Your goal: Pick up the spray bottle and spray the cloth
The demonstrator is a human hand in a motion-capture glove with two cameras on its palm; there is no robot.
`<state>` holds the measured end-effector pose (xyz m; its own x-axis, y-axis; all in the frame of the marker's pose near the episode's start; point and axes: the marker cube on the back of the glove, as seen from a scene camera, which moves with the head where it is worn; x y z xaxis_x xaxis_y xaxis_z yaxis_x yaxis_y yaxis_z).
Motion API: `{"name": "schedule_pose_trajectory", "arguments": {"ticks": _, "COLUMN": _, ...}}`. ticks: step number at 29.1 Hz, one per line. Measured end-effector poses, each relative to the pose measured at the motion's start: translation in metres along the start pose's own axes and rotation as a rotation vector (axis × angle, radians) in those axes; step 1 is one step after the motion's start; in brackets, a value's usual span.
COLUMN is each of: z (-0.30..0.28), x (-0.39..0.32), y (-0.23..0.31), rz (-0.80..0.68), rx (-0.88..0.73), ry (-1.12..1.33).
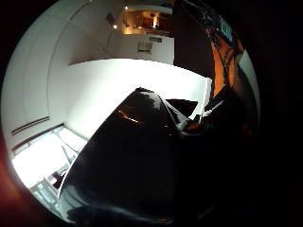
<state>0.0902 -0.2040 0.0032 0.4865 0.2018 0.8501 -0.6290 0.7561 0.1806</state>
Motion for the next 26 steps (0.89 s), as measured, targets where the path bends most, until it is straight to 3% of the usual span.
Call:
{"name": "schedule_pose_trajectory", "arguments": {"ticks": 10, "z": 0.002, "x": -0.005, "y": 0.003, "rz": -0.015, "rx": 0.005, "ry": 0.01}}
{"name": "schedule_pose_trajectory", "arguments": {"ticks": 26, "z": 0.003, "x": 0.049, "y": 0.015, "rz": 0.07, "rx": -0.105, "ry": 0.029}}
